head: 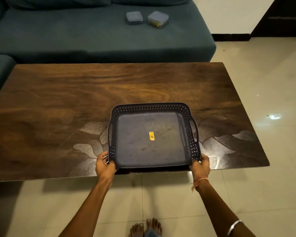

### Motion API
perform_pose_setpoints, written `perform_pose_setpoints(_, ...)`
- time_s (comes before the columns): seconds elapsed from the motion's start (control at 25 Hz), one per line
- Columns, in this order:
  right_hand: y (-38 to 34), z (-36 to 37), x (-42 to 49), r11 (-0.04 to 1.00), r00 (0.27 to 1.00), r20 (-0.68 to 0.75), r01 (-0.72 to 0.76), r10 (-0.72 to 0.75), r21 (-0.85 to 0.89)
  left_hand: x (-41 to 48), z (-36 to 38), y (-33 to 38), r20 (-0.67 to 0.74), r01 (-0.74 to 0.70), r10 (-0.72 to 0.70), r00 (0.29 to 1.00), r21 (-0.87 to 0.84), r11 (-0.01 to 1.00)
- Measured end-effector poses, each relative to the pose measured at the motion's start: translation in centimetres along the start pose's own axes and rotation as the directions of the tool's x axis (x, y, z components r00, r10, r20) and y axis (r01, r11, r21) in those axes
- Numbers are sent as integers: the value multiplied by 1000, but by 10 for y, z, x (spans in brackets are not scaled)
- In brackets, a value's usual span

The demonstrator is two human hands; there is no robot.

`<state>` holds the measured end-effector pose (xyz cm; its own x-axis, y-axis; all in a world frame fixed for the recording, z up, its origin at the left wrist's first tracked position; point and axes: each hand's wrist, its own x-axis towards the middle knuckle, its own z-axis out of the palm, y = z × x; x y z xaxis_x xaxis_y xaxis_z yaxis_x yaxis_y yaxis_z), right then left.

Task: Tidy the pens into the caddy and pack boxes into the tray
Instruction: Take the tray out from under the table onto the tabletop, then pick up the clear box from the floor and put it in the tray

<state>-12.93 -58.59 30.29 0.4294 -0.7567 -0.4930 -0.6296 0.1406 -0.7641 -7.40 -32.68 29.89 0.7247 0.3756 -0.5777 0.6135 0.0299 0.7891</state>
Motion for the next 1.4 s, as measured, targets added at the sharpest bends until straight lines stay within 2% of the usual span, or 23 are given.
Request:
perform_pose_setpoints(0.24, 2, -2, 2, 998, 999, 33, 36, -34, -46, -2, -2, -2, 38, -2, 2, 999, 4, 1000)
perform_pose_setpoints(0.4, 0, -11, -8, 1000, 999, 45, 26, -25, -8, -8, -5, 2, -67, -37, 41, 997, 66, 997)
perform_pose_setpoints(0.52, -11, -27, -18, 999, 999, 36, 10, -11, 33, -13, -11, 19, -134, -65, 69, 989, 34, 997)
perform_pose_setpoints(0.64, -35, -49, -30, 997, 998, 22, 53, -54, 53, -22, -14, 48, -114, -78, 75, 991, -26, 997)
perform_pose_setpoints(0.8, -81, -79, -56, 982, 992, 18, 122, -126, 146, -66, 1, 109, 50, -56, 70, 996, -239, 969)
perform_pose_setpoints(1.0, -163, -145, -79, 926, 981, -16, 189, -195, 326, -165, 58, 199, 273, -74, 160, 949, -298, 952)
perform_pose_setpoints(1.2, -248, -242, -97, 815, 942, -120, 331, -312, 475, -295, 138, 260, 547, -147, 275, 791, -266, 953)
perform_pose_setpoints(1.28, -263, -284, -98, 774, 922, -182, 386, -341, 502, -344, 169, 268, 624, -194, 304, 720, -239, 951)
perform_pose_setpoints(1.4, -269, -337, -89, 754, 905, -257, 425, -340, 501, -395, 214, 263, 697, -222, 305, 649, -210, 952)
